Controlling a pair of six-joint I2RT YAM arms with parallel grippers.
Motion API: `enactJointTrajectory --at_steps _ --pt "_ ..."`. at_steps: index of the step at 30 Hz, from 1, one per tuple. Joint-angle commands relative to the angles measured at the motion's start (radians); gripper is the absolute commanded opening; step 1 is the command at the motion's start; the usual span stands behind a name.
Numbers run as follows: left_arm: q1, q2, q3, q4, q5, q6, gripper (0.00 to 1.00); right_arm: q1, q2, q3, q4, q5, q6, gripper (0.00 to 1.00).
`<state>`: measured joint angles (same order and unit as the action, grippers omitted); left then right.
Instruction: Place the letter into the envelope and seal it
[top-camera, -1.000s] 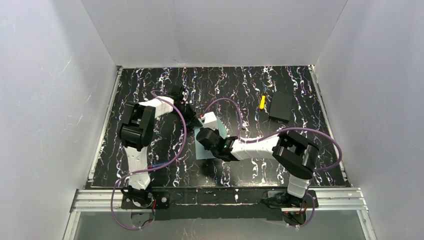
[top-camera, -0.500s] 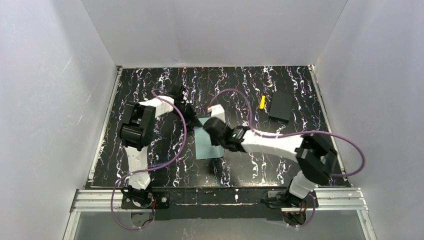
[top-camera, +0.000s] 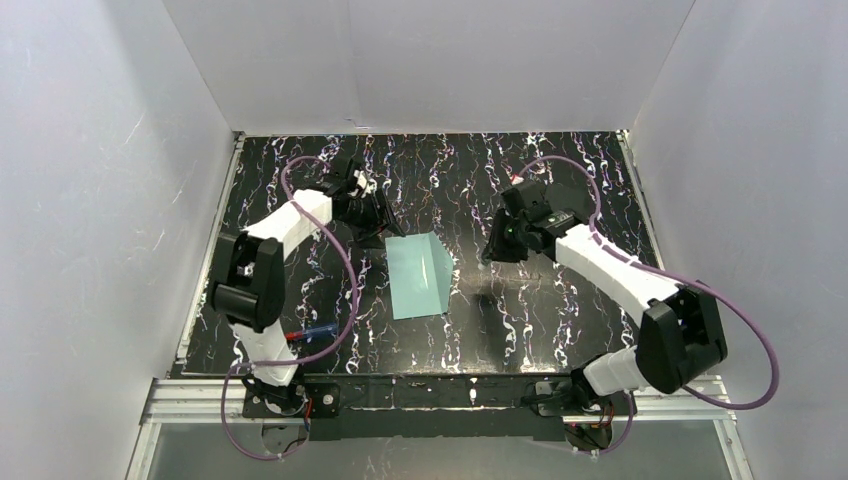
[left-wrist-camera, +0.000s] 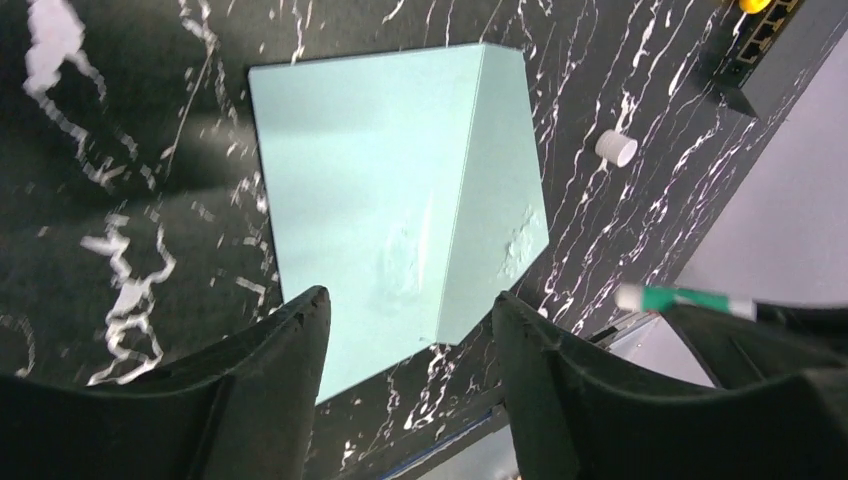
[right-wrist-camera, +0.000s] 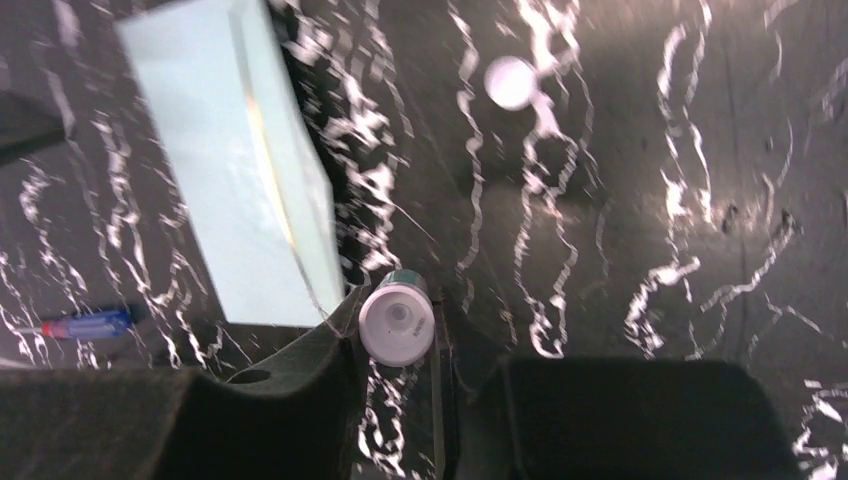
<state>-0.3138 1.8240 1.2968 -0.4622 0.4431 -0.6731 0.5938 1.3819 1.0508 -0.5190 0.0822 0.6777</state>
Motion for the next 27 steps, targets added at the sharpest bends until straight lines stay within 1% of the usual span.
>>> enactJointTrajectory --at_steps 1,2,3,6,7,10,16,18,21,24,27 --pt "-0.001 -0.136 -0.068 -0.098 -0.100 0.048 0.62 -0.100 0.045 -0.040 -0.149 -0.279 -0.053 0.01" --pt "-0.002 -0.151 -0.090 -0.104 -0.101 0.047 0.63 -0.132 0.045 -0.059 -0.143 -0.307 -0.057 0.01" --pt "-0.001 -0.169 -0.106 -0.105 -0.096 0.046 0.64 -0.169 0.041 -0.086 -0.127 -0.371 -0.054 0.01" --pt "-0.001 -0.195 -0.143 -0.105 -0.063 0.040 0.67 -0.317 0.062 -0.156 -0.021 -0.554 -0.006 0.01" --pt "-0.001 -0.194 -0.148 -0.105 -0.044 0.045 0.67 -0.345 0.080 -0.166 0.022 -0.598 0.017 0.02" --pt "0.000 -0.164 -0.147 -0.104 0.027 0.073 0.70 -0.367 0.132 -0.201 0.153 -0.642 0.093 0.04" --pt "-0.001 -0.068 -0.091 -0.186 0.023 0.096 0.69 -0.402 0.193 -0.343 0.476 -0.687 0.304 0.14" --pt "0.000 -0.040 -0.076 -0.208 0.003 0.101 0.65 -0.409 0.220 -0.357 0.536 -0.685 0.328 0.18" --pt "-0.001 0.006 -0.045 -0.257 -0.026 0.116 0.61 -0.413 0.254 -0.347 0.546 -0.653 0.320 0.24" --pt "0.000 0.026 -0.032 -0.274 -0.031 0.126 0.59 -0.416 0.277 -0.338 0.528 -0.638 0.313 0.43" --pt "-0.001 0.031 -0.026 -0.275 -0.049 0.134 0.59 -0.417 0.261 -0.334 0.479 -0.603 0.291 0.59"
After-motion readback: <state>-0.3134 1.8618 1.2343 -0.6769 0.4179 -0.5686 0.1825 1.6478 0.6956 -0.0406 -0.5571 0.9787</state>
